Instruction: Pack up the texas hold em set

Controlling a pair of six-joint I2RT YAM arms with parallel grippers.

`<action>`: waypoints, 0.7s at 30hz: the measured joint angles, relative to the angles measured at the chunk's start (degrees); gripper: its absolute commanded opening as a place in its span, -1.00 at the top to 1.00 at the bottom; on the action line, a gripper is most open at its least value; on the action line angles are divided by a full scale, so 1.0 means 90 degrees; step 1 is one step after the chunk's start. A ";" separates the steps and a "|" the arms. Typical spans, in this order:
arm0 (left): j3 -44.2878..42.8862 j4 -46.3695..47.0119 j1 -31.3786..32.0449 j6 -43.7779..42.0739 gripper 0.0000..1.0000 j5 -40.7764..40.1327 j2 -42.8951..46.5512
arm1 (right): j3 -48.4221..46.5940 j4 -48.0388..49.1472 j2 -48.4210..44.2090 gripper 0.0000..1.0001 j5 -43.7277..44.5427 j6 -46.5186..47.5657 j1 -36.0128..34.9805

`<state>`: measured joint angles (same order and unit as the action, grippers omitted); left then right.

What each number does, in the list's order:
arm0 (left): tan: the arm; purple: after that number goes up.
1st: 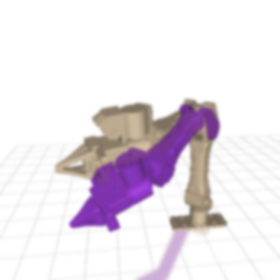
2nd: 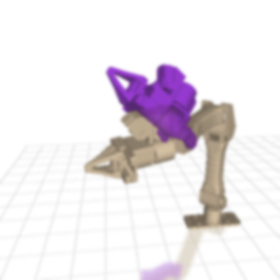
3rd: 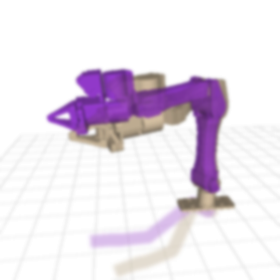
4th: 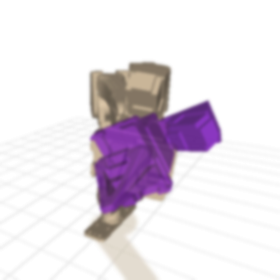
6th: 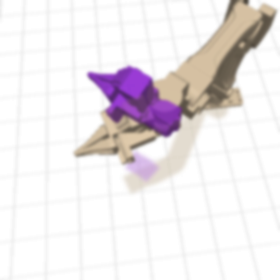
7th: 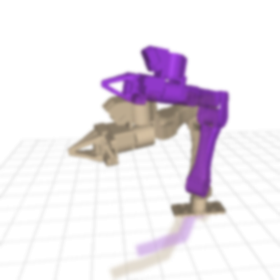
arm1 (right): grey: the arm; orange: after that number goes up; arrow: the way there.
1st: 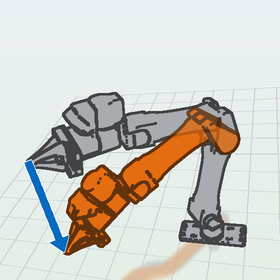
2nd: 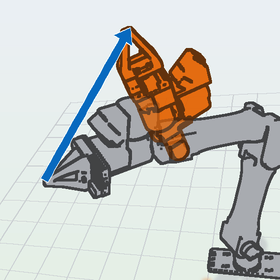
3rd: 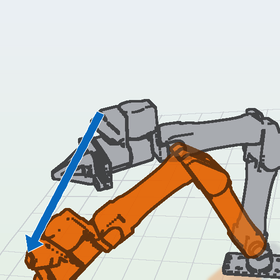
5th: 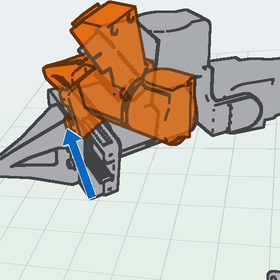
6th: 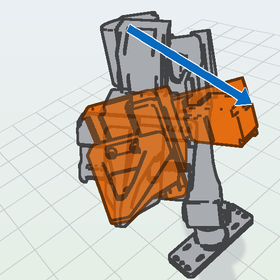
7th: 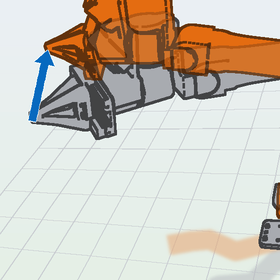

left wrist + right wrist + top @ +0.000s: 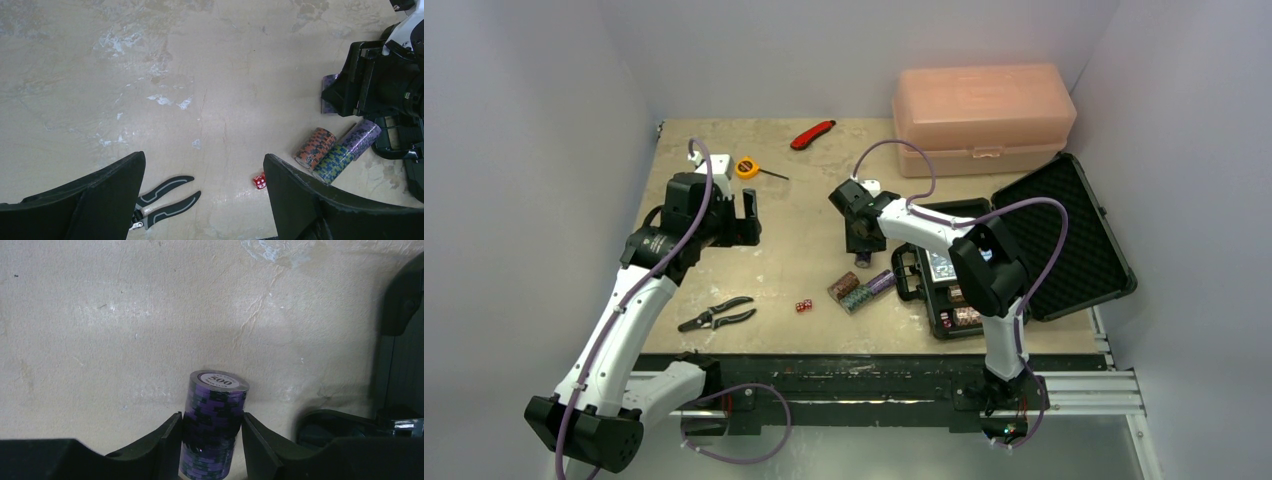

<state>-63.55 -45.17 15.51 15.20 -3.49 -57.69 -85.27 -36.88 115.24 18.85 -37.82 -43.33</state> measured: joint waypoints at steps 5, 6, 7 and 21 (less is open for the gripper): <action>0.0000 -0.0002 0.0000 0.0000 -0.75 0.0000 -0.0012 | 0.0002 0.0095 0.0000 0.25 -0.0053 0.0245 -0.0002; 0.0000 -0.0002 0.0000 0.0000 -0.75 0.0000 -0.0012 | 0.0005 0.0126 0.0000 0.24 -0.0061 0.0338 -0.0007; 0.0000 -0.0002 0.0000 0.0000 -0.75 0.0000 -0.0015 | 0.0010 0.0158 0.0000 0.21 -0.0063 0.0410 -0.0007; 0.0000 -0.0036 0.0000 -0.0002 -0.75 0.0000 -0.0056 | 0.0049 0.0291 0.0000 -0.12 -0.0029 0.0889 -0.0049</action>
<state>-63.55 -45.50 15.51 15.18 -3.49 -58.19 -84.84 -34.26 115.24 18.59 -29.82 -43.77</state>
